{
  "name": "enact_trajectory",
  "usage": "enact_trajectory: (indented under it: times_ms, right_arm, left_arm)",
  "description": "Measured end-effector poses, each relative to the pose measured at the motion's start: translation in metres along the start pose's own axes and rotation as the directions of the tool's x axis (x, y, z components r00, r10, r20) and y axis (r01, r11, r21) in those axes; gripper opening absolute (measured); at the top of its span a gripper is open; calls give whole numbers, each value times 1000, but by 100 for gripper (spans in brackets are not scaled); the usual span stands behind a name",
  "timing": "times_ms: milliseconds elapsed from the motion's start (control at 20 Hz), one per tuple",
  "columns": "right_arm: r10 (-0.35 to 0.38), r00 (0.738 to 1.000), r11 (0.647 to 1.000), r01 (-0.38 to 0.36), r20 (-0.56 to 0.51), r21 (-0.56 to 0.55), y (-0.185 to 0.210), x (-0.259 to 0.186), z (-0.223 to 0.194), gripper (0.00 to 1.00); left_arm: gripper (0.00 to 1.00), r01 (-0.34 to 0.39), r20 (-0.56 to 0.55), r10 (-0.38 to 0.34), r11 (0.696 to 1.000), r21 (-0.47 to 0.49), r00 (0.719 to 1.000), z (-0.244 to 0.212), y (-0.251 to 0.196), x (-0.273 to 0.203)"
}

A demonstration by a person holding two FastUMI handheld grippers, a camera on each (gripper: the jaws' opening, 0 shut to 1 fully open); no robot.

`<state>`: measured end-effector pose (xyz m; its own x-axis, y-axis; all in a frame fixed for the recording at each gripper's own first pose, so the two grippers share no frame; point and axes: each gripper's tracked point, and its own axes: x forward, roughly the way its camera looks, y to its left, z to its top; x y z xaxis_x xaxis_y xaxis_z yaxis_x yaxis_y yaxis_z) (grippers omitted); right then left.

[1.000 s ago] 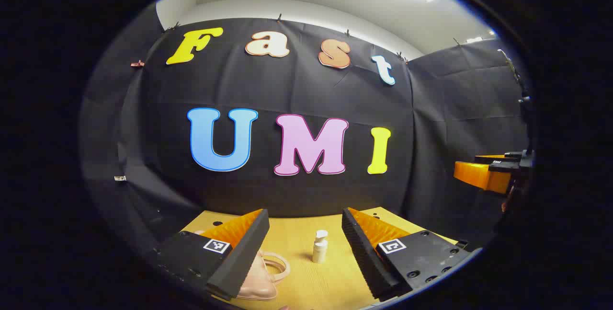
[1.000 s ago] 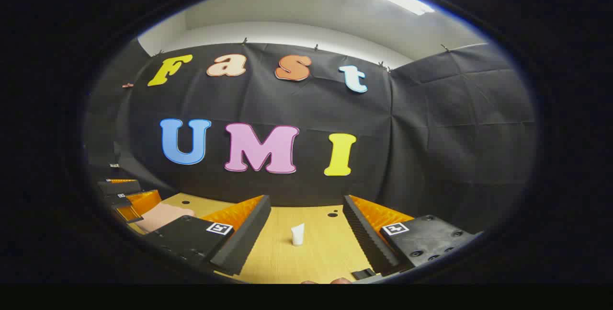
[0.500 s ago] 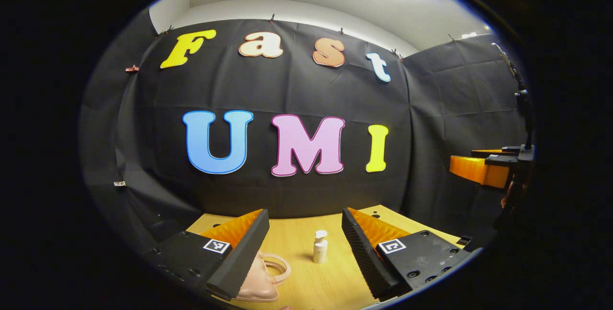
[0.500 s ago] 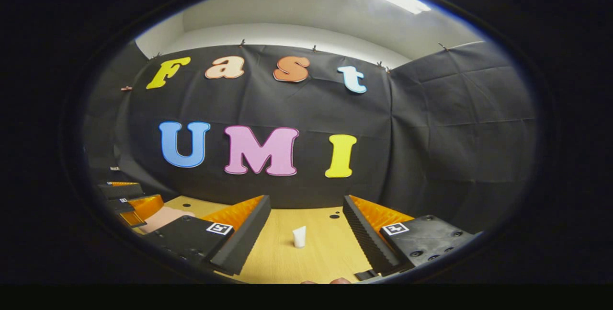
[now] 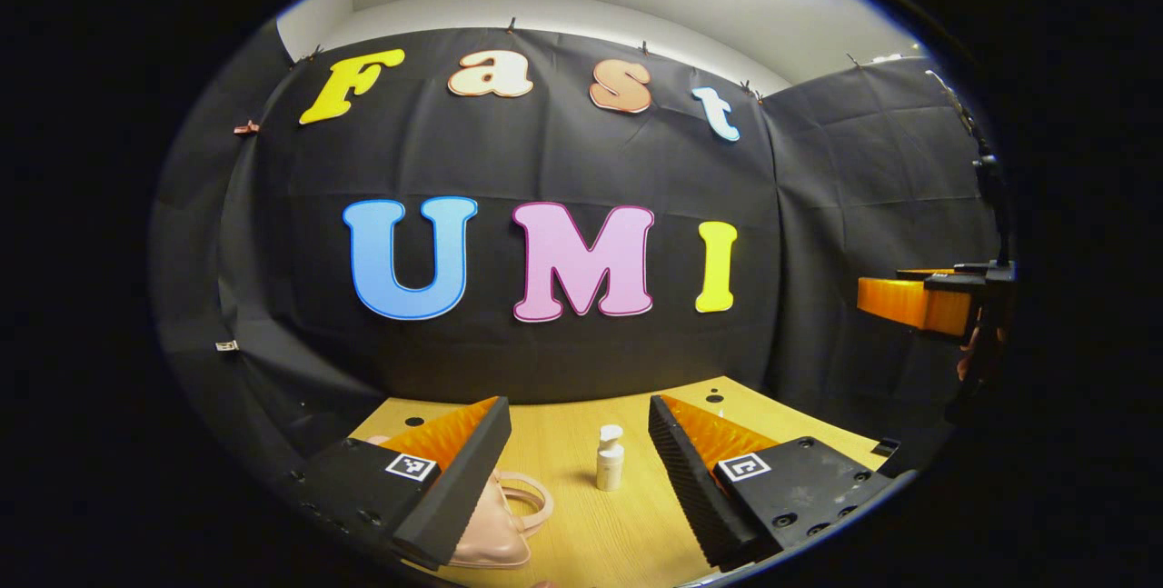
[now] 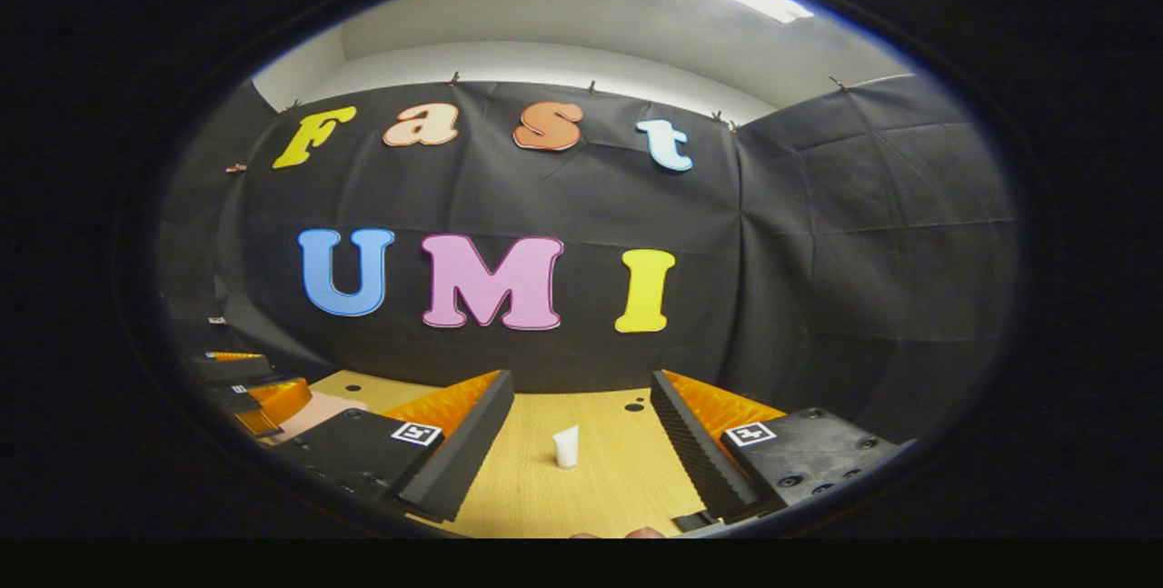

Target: First open the suitcase, pack the skin care products into it, and then close the suitcase.

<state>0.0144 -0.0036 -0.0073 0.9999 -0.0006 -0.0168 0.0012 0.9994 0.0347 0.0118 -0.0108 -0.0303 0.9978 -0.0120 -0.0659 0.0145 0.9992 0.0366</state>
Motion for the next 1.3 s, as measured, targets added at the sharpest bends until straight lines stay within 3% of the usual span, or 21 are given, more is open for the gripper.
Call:
enact_trajectory:
  times_ms: [300, 450, 750, 900, 1100, 1300]
  right_arm:
    - [-17, 1000, 1000, 17, -12, 3, -9, -3, -6, 96]
    - [-9, 1000, 1000, 9, -22, 7, -13, -1, -8, 96]
    - [16, 1000, 999, -17, -14, -27, -45, 20, -17, 96]
    - [78, 995, 997, -79, -65, -17, -52, 45, -41, 97]
    - [134, 985, 991, -133, -105, 23, -64, 81, -59, 97]
    - [169, 969, 985, -162, -180, 52, -84, 109, -89, 96]
  left_arm:
    - [97, 37, -135, -45, 998, -55, 990, -51, -5, 27]
    - [97, 4, -242, -16, 999, -49, 970, -93, 6, 57]
    - [97, -148, -495, 91, 986, -78, 864, -191, 32, 116]
    - [97, -220, -584, 149, 974, -52, 798, -225, 43, 131]
    - [98, -275, -666, 221, 961, 25, 712, -257, 58, 151]
    - [97, -287, -697, 266, 954, 90, 666, -277, 68, 170]
